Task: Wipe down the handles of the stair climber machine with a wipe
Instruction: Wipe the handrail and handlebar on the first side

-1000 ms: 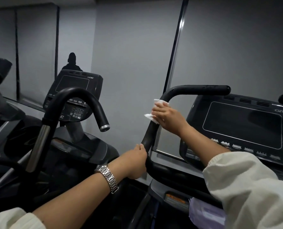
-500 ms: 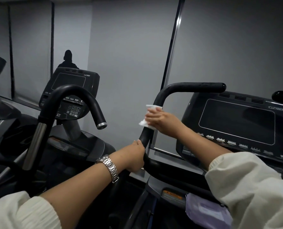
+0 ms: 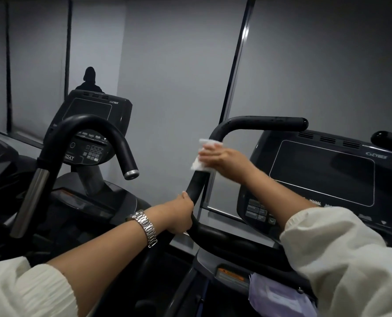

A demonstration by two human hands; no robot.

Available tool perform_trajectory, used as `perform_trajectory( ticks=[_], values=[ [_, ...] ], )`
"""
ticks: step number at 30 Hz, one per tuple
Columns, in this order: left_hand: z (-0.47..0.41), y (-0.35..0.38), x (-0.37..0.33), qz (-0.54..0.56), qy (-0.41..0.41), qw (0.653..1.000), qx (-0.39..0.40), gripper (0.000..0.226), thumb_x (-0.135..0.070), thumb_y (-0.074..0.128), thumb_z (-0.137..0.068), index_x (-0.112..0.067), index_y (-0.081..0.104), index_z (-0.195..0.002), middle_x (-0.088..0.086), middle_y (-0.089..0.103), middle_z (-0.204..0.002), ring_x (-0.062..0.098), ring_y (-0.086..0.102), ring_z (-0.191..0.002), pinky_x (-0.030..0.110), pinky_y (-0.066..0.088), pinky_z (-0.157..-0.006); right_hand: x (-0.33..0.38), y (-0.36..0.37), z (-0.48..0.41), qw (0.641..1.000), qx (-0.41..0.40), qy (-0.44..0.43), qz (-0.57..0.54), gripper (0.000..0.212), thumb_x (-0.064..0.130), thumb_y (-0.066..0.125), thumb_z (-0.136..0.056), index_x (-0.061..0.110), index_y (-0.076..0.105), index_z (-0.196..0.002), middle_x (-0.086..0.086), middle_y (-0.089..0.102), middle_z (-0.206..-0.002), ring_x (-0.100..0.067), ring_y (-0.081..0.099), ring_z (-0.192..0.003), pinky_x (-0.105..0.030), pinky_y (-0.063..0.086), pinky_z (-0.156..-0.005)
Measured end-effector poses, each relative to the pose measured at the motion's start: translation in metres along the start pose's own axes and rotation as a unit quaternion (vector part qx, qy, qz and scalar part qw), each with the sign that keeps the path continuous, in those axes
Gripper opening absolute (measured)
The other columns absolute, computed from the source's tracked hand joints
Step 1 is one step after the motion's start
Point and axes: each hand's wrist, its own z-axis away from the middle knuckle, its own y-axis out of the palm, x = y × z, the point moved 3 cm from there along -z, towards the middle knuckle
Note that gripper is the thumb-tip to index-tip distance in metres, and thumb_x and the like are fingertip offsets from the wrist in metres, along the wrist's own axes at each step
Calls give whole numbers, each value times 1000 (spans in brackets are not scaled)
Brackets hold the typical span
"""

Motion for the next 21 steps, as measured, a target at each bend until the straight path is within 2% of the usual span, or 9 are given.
perform_trajectory(
  ticks=[3,5,8,10,13,15,17,19,21],
  values=[
    [0,0,1,9,-1,1000,-1,72,-8,39,-96,8,-13,-145,21,16,-154,30,39,-131,27,36,-99,-26,-18,-15,995,-45,79,38,18,0,73,-79,5,73,-96,-8,72,-104,-33,61,-113,-45,51,-93],
    [0,0,0,13,-1,1000,-2,73,-8,39,-96,8,-13,-145,20,17,-153,30,41,-129,27,37,-98,-22,-11,-15,992,-35,120,27,18,3,69,-84,5,72,-101,-8,70,-111,-32,57,-120,-46,48,-97],
    [0,1,1,10,-4,1000,-3,73,-8,40,-96,8,-11,-145,19,17,-153,30,41,-129,27,37,-97,-11,5,-3,999,7,46,25,31,2,73,-80,6,70,-111,-8,67,-119,-31,56,-122,-45,37,-105],
    [-1,2,2,11,-2,1000,-3,71,-8,40,-95,10,-9,-145,20,21,-151,29,42,-129,26,38,-95,-23,-3,-3,999,13,40,32,40,-3,73,-78,7,67,-116,-7,65,-124,-29,54,-124,-41,35,-105],
    [-1,2,2,11,-4,1000,1,71,-8,39,-96,10,-9,-144,21,21,-151,28,43,-128,27,39,-98,-52,-17,-10,988,-12,155,22,38,-1,65,-86,11,64,-122,-4,60,-131,-28,46,-131,-47,48,-98],
    [0,1,1,8,-3,1000,-1,71,-9,39,-96,11,-9,-144,21,20,-151,28,42,-129,26,38,-95,-53,-12,-13,981,-11,192,19,35,3,60,-91,13,63,-124,-3,57,-135,-28,42,-135,-50,47,-98],
    [1,0,0,1,-1,1000,0,72,-9,39,-97,10,-11,-144,22,15,-153,29,39,-131,26,36,-99,-46,-4,-11,987,14,159,16,37,2,60,-90,13,61,-126,-4,55,-137,-27,40,-136,-49,40,-106],
    [1,0,0,-8,2,1000,2,73,-9,39,-97,10,-13,-144,22,12,-154,29,37,-133,27,35,-103,-49,-7,-5,992,34,116,29,46,-6,60,-87,13,59,-129,-4,53,-138,-25,39,-136,-42,31,-113],
    [2,-1,0,-11,3,1000,5,73,-9,40,-97,9,-14,-144,21,10,-155,29,36,-134,27,34,-103,-64,-24,-6,989,4,133,61,49,-9,58,-86,14,58,-130,-4,53,-139,-26,42,-135,-40,34,-111]
  ],
)
